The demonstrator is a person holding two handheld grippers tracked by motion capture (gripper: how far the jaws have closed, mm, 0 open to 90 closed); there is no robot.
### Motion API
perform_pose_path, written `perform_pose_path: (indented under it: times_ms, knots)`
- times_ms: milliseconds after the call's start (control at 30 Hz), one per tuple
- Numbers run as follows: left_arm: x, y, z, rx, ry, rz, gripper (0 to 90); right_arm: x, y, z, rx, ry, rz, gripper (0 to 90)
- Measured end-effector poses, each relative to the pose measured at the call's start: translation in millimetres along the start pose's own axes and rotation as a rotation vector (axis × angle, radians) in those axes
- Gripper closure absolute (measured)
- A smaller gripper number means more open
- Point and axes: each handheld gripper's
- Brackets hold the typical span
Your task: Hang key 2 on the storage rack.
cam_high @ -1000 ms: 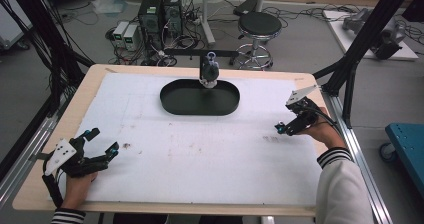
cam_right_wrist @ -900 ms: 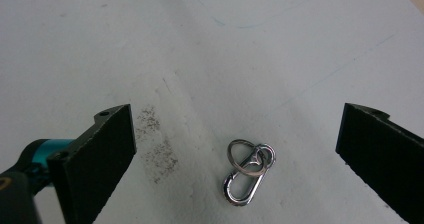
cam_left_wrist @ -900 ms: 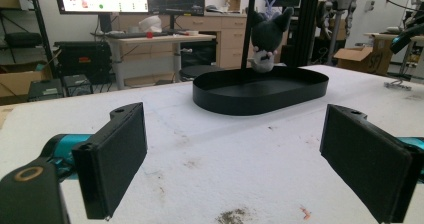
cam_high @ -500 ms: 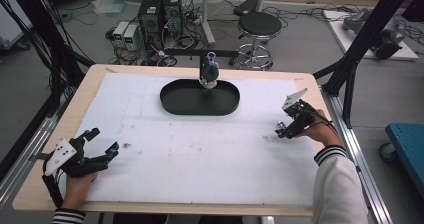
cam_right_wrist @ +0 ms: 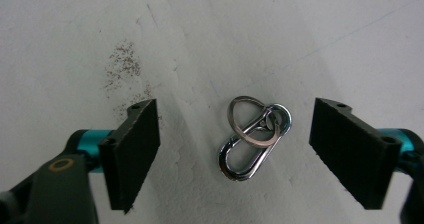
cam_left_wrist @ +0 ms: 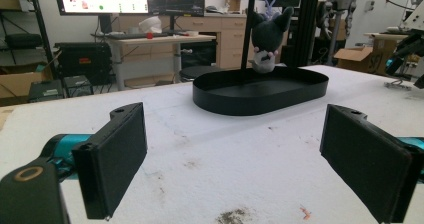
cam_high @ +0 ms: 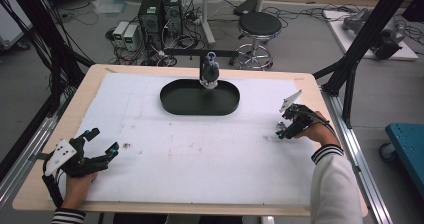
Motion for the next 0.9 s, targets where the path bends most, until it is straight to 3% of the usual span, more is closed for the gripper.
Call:
perform_pose_path:
  times_ms: [200, 600, 900]
  knots:
    - [0.0, 0.0, 0.0, 0.002, 0.001, 0.000, 11.9, -1.1, -0.9, -0.7, -0.007, 0.006, 0.010, 28.2]
    - [0.1, 0.3, 0.0, 0.002, 0.001, -0.001, 11.9, -2.1, -1.8, -1.3, 0.022, 0.053, 0.059, 52.5]
    - [0.0, 0.2, 0.0, 0.003, 0.000, 0.000, 11.9, -4.8, -1.2, -1.7, 0.046, 0.084, 0.072, 57.4]
Point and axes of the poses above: each handheld gripper's, and its own axes: x roughly backward along the jaws, z roughly out of its underside, y roughly to its left, and after that the axes turned 10 degrees about -z, right-handed
